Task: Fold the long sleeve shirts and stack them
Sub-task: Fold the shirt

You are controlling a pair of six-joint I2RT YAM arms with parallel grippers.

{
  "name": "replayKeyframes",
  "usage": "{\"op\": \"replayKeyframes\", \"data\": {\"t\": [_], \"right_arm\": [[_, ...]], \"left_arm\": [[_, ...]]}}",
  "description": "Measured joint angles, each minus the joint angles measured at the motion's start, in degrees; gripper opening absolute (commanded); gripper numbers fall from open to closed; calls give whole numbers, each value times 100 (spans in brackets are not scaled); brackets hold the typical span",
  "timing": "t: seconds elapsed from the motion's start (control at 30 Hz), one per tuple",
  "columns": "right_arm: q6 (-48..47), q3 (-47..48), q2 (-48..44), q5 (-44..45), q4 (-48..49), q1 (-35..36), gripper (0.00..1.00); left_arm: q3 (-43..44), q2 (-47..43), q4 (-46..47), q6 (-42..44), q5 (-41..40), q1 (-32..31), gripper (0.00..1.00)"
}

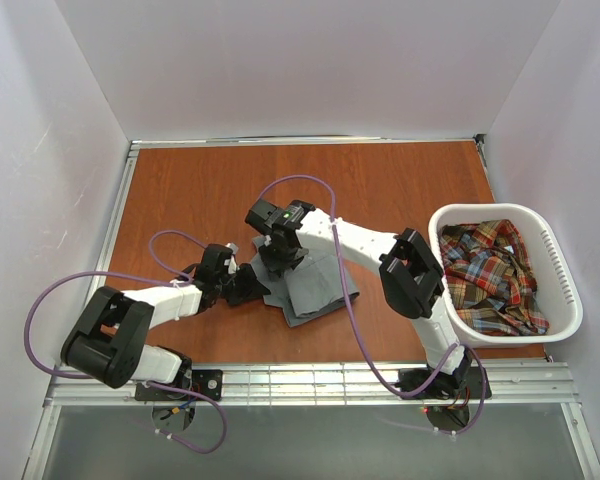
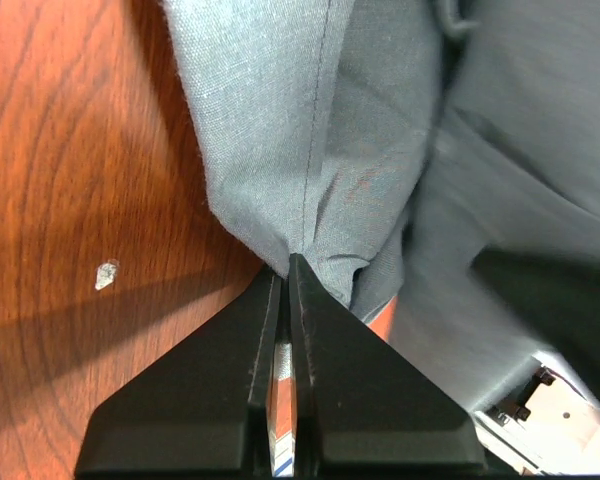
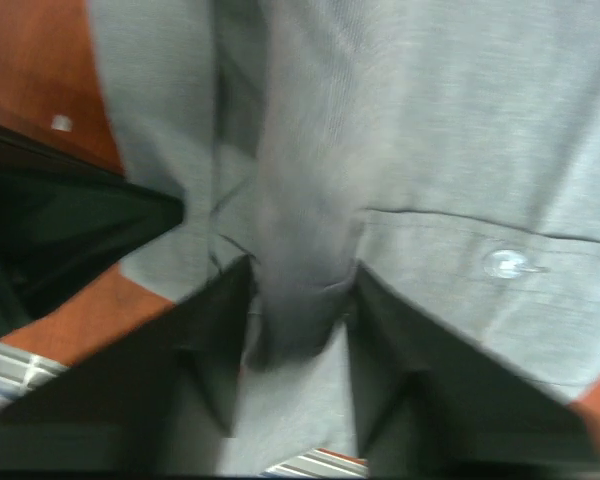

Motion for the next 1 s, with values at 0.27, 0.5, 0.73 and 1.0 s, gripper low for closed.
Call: {"op": "replayKeyframes", "data": {"t": [0.27,0.5,0.73,1.0], "right_arm": [[92,-358,-131,-275,531,39,40],[236,-708,-337,-542,968,37,25],[341,-914,-382,-798,1375,37,9],[358,-1198,-391,-1093,1692,39,48]], "left_arm": [[-50,-72,24,-28,-48,-2,3],[-70,-140,39,-50,-52,-2,3],[-70,-140,39,-52,-55,-2,3],[-70,-201,-35,-28,-98,-2,12]]}}
